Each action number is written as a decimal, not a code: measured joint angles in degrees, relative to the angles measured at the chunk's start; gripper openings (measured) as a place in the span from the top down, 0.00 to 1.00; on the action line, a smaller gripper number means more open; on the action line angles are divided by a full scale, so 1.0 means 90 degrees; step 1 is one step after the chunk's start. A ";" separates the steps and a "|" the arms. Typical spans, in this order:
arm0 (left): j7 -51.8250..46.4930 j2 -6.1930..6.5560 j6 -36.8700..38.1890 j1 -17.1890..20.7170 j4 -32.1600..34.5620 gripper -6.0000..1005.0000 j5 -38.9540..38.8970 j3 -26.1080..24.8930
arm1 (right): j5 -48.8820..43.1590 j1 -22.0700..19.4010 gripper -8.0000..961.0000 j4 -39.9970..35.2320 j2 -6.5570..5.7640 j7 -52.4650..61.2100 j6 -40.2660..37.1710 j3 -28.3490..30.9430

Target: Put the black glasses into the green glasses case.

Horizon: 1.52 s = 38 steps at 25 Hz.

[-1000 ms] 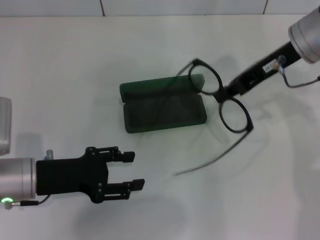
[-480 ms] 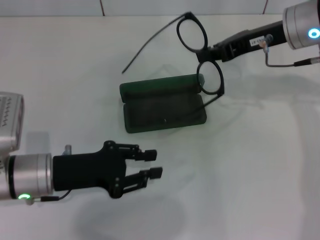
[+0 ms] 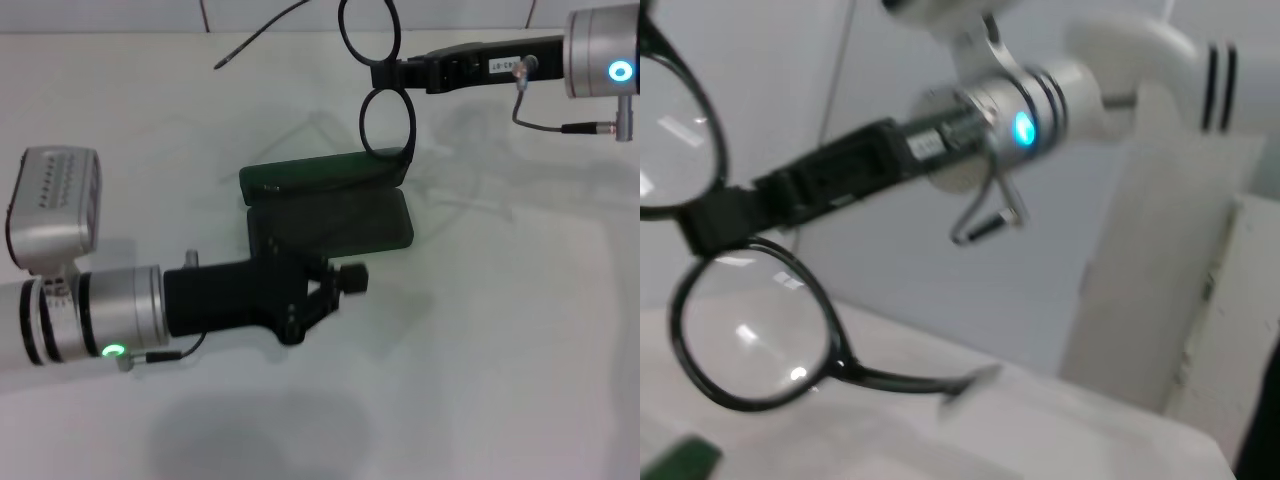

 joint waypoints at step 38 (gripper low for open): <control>0.0162 -0.0008 0.0084 -0.0587 -0.0200 0.99 -0.0712 0.0062 | 0.0867 -0.0327 0.90 0.0645 0.0016 -0.1034 -0.0921 -0.0671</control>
